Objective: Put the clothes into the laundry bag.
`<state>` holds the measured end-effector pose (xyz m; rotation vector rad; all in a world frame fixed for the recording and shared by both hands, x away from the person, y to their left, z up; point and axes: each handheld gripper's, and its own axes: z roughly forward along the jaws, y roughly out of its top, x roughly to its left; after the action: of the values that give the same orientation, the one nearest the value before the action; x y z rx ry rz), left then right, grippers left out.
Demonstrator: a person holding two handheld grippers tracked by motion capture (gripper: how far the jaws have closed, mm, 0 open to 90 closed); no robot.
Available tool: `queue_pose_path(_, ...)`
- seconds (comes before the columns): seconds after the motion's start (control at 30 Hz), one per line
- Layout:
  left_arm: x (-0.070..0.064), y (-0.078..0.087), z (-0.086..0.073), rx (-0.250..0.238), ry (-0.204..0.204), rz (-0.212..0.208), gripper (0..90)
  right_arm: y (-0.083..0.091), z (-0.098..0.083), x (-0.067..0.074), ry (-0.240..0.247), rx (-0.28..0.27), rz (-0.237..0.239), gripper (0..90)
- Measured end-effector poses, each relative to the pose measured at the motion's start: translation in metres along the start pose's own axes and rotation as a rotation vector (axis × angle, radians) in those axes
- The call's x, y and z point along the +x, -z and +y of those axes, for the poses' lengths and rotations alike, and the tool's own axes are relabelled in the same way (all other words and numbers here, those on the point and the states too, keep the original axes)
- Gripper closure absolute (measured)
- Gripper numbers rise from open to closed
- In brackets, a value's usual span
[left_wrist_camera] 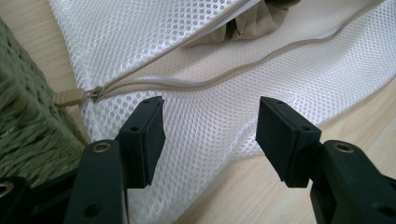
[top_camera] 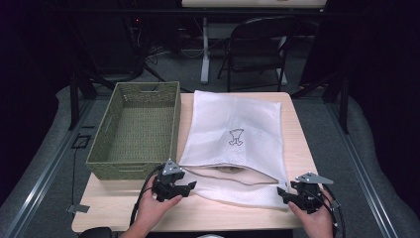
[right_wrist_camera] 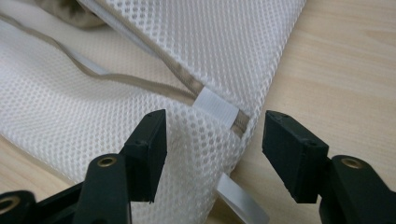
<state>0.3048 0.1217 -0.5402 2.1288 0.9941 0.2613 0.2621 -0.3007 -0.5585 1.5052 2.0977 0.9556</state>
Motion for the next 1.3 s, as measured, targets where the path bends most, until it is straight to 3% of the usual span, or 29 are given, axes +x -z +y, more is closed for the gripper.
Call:
queue_pose_path(0.27,-0.003,-0.005,0.003,0.013,-0.023,-0.004,41.9,-0.004,-0.006,-0.001,-0.006,0.027,-0.007,39.0)
queue_pose_path(0.83,-0.003,-0.007,0.002,0.013,-0.020,0.000,41.6,-0.012,-0.008,0.003,0.029,0.076,-0.003,40.9)
queue_pose_path(1.3,-0.004,-0.007,0.002,0.026,-0.016,0.006,42.8,-0.013,-0.009,0.004,0.060,0.074,0.008,57.3)
